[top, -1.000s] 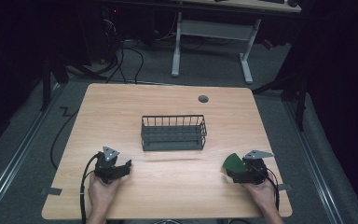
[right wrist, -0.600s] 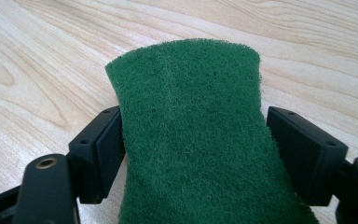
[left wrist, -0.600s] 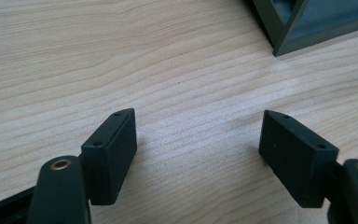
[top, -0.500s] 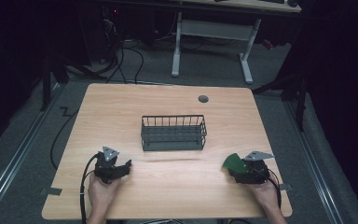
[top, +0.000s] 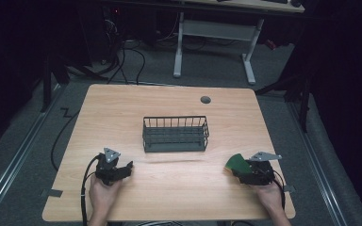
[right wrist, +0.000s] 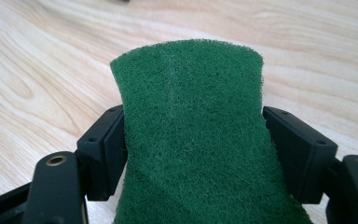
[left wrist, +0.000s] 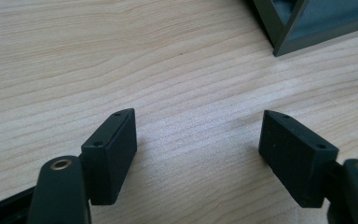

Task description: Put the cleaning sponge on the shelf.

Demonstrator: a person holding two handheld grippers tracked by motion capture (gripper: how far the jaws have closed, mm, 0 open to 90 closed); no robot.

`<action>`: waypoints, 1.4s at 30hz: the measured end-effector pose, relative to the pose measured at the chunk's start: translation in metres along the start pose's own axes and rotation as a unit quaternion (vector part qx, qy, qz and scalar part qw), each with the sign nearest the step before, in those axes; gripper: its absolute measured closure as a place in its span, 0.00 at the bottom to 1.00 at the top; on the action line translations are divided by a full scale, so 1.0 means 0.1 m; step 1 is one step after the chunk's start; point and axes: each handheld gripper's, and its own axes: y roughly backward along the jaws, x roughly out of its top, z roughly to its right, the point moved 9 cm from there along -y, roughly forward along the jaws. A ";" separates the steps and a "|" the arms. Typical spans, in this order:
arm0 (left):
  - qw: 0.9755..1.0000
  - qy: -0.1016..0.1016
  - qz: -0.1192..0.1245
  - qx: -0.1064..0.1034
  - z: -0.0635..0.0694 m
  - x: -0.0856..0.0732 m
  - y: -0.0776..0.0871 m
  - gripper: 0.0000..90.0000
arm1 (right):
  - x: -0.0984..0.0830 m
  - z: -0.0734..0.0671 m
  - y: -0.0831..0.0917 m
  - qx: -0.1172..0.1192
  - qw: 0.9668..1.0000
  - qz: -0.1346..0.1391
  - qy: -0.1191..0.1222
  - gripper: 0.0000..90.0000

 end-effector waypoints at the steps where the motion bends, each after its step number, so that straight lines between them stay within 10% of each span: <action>1: 1.000 0.000 0.000 0.000 0.00 0.00 0.00 0.31 | 0.01 0.00 0.01 0.001 1.000 0.001 0.000 0.30; 42: 1.000 0.001 0.000 -0.001 0.00 0.00 0.00 0.32 | 1.55 -0.32 0.24 0.048 0.995 0.078 0.038 0.31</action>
